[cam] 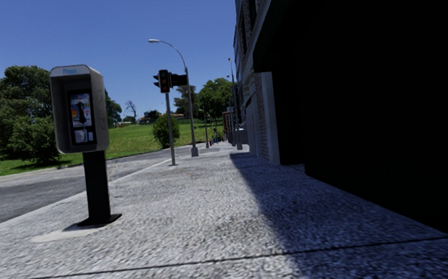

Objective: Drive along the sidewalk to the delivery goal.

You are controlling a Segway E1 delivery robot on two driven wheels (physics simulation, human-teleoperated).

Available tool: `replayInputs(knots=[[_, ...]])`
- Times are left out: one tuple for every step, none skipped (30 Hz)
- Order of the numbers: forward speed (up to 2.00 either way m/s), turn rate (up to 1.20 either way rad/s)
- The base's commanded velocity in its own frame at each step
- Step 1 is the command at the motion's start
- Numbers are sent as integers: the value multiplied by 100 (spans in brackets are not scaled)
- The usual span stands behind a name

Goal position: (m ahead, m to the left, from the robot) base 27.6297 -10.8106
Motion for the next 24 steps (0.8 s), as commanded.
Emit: replayInputs(knots=[[176, 0], [176, 0], [176, 0], [176, 0], [176, 0], [176, 0], [176, 0], [176, 0], [177, 0], [177, 0], [179, 0], [179, 0], [179, 0], [179, 0], [179, 0], [179, 0], [179, 0], [180, 0], [182, 0], [184, 0], [185, 0], [185, 0], [186, 0], [186, 0]])
